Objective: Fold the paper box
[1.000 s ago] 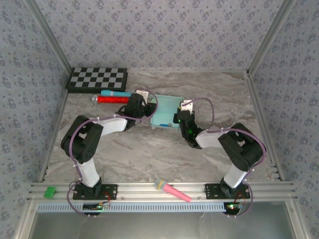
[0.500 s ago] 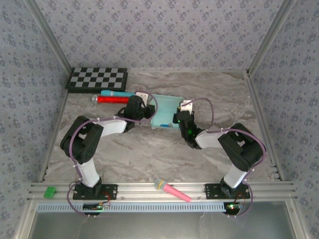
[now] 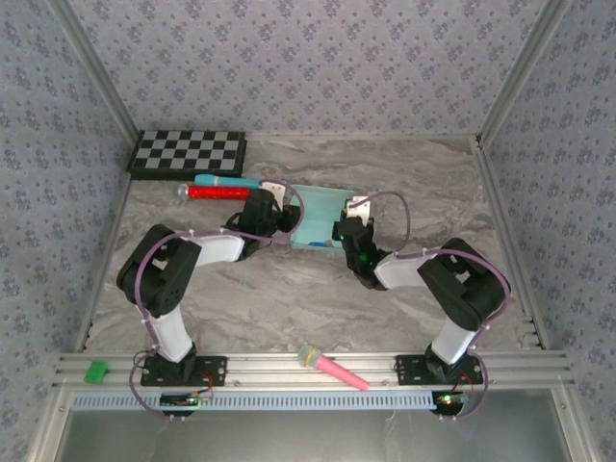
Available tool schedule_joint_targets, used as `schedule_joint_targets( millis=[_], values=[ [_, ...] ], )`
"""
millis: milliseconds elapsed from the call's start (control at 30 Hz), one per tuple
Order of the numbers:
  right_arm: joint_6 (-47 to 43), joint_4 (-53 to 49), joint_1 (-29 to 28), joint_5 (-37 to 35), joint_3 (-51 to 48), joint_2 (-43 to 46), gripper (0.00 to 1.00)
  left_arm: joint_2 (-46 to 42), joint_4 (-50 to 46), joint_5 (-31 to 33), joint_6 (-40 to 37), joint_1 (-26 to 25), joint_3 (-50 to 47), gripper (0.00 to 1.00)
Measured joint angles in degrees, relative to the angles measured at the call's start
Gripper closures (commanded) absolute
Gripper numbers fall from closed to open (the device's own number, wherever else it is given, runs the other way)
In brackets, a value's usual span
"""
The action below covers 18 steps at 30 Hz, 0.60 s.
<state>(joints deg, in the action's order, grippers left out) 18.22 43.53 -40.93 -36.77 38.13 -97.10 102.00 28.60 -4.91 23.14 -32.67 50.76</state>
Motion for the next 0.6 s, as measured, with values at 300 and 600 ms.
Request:
schedule_joint_targets(
  millis=[300,600],
  values=[
    [0.44,0.04,-0.98,-2.4,0.0,-0.83,1.0,0.0,2.51,1.03,1.01,-0.9,-1.57,0.75],
    [0.44,0.26,-1.97,-4.0,0.0,-0.85,1.0,0.0,4.72,1.66,1.42,-1.09,-3.3,0.83]
  ],
)
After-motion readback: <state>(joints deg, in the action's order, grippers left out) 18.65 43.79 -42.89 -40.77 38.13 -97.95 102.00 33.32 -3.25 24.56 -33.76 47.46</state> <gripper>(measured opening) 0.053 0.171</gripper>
